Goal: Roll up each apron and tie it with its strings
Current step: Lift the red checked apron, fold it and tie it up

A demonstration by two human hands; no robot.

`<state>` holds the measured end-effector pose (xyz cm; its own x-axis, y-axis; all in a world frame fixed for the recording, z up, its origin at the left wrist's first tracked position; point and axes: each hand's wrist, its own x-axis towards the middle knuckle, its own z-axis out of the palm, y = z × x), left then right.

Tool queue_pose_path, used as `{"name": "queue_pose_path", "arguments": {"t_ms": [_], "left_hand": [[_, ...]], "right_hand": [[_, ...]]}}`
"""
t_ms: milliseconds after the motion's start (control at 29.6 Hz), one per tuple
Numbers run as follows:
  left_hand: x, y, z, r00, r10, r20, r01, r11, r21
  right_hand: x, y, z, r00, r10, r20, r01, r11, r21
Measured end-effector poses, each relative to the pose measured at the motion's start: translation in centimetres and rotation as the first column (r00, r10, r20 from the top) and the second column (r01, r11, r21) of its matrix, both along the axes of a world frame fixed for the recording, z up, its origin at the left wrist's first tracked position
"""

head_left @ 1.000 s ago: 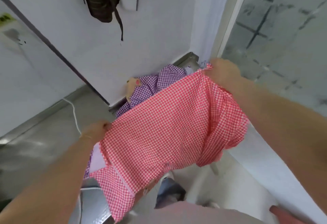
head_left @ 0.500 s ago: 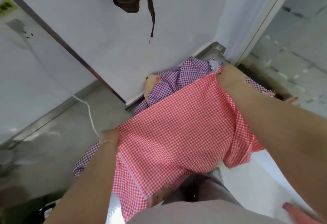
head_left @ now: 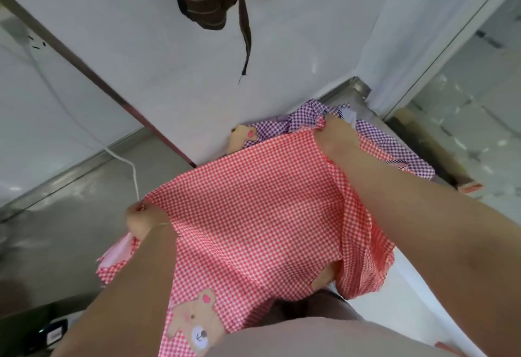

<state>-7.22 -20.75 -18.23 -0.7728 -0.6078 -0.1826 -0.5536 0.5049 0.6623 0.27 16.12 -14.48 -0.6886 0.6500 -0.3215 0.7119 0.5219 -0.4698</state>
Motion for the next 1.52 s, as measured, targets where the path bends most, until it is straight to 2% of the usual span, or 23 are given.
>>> {"name": "queue_pose_path", "arguments": {"t_ms": [101, 169, 237, 270, 304, 372, 406, 439, 473, 574, 642, 710, 811, 912, 1014, 1115, 1183, 1250, 1318, 1385, 1453, 1487, 1521], "left_hand": [[-0.6, 0.4, -0.4, 1.000, -0.008, 0.020, 0.008, 1.000, -0.018], [-0.6, 1.7, -1.0, 0.999, -0.035, -0.040, 0.033, 0.998, -0.062], [0.7, 4.3, -1.2, 0.935, -0.274, -0.225, 0.211, 0.940, -0.269], [1.7, 6.3, -1.1, 0.846, -0.471, -0.249, 0.361, 0.850, -0.383], [2.9, 8.7, -0.8, 0.699, -0.683, -0.213, 0.550, 0.704, -0.451], [5.0, 13.6, -0.7, 0.227, -0.973, -0.044, 0.850, 0.219, -0.479], [5.7, 16.1, -0.9, 0.016, -0.999, 0.046, 0.895, -0.006, -0.447], [6.0, 17.8, -1.1, -0.108, -0.985, 0.137, 0.906, -0.154, -0.395], [5.9, 19.4, -1.4, -0.166, -0.959, 0.229, 0.913, -0.237, -0.331], [4.8, 21.2, -2.7, -0.205, -0.856, 0.475, 0.944, -0.301, -0.134], [4.3, 21.4, -3.4, -0.215, -0.777, 0.591, 0.947, -0.315, -0.069], [4.4, 21.8, -3.8, -0.204, -0.757, 0.620, 0.950, -0.307, -0.061], [4.5, 22.7, -3.7, -0.178, -0.763, 0.622, 0.967, -0.254, -0.035], [4.1, 23.3, -3.9, -0.171, -0.746, 0.644, 0.970, -0.242, -0.022], [3.8, 23.7, -4.2, -0.167, -0.712, 0.682, 0.967, -0.253, -0.027], [3.7, 24.3, -4.1, -0.161, -0.691, 0.704, 0.965, -0.260, -0.034], [3.5, 24.7, -4.2, -0.165, -0.668, 0.726, 0.965, -0.261, -0.021], [3.3, 25.3, -4.4, -0.173, -0.632, 0.755, 0.963, -0.268, -0.004], [3.2, 26.0, -4.3, -0.167, -0.602, 0.781, 0.967, -0.256, 0.009], [3.4, 27.1, -3.2, -0.135, -0.606, 0.784, 0.971, -0.237, -0.016], [4.4, 28.7, -1.9, -0.060, -0.656, 0.752, 0.951, -0.266, -0.156], [4.9, 29.4, -1.6, -0.018, -0.757, 0.654, 0.912, -0.281, -0.300], [5.1, 30.2, -1.9, -0.039, -0.844, 0.535, 0.879, -0.284, -0.383]], "right_hand": [[-0.3, 0.3, 0.1, 1.000, -0.008, -0.010, 0.008, 1.000, -0.027], [-0.4, 0.6, -0.2, 1.000, -0.021, -0.018, 0.020, 0.998, -0.056], [-0.6, 0.7, -0.4, 0.999, -0.026, -0.020, 0.024, 0.996, -0.089], [-0.7, 0.8, -0.4, 1.000, -0.015, -0.018, 0.013, 0.995, -0.102], [-0.7, 0.7, -0.6, 1.000, 0.002, -0.017, -0.004, 0.993, -0.116], [-1.1, 0.8, -0.8, 0.999, 0.032, -0.017, -0.034, 0.987, -0.158], [-1.2, 1.2, -0.7, 0.999, 0.043, -0.015, -0.045, 0.984, -0.173], [-1.5, 1.4, -0.8, 0.997, 0.076, -0.011, -0.077, 0.981, -0.177], [-1.5, 1.8, -0.6, 0.991, 0.132, 0.017, -0.127, 0.977, -0.174], [-1.1, 3.0, 0.8, 0.950, 0.295, 0.106, -0.277, 0.948, -0.154], [-0.4, 4.5, 2.0, 0.917, 0.367, 0.157, -0.355, 0.929, -0.102], [0.8, 7.6, 3.6, 0.893, 0.396, 0.212, -0.392, 0.918, -0.065], [2.6, 13.1, 6.4, 0.935, 0.310, 0.173, -0.295, 0.949, -0.108], [3.8, 17.8, 9.0, 0.933, 0.215, 0.289, -0.209, 0.977, -0.049], [4.9, 21.2, 11.9, 0.874, 0.269, 0.405, -0.275, 0.960, -0.046], [6.1, 24.0, 14.1, 0.862, 0.253, 0.439, -0.272, 0.962, -0.020], [6.1, 25.2, 14.1, 0.903, 0.192, 0.386, -0.288, 0.934, 0.211], [5.7, 25.4, 13.0, 0.957, 0.092, 0.274, -0.211, 0.871, 0.444], [5.5, 24.4, 11.4, 0.985, 0.039, 0.169, -0.133, 0.793, 0.594], [5.7, 23.3, 9.8, 0.997, 0.012, 0.073, -0.055, 0.781, 0.622], [5.7, 23.3, 9.0, 0.998, -0.062, 0.021, 0.041, 0.842, 0.539], [5.5, 23.5, 8.6, 0.995, -0.093, 0.017, 0.072, 0.863, 0.500], [5.1, 23.8, 8.3, 0.992, -0.123, 0.017, 0.101, 0.882, 0.460]]}}
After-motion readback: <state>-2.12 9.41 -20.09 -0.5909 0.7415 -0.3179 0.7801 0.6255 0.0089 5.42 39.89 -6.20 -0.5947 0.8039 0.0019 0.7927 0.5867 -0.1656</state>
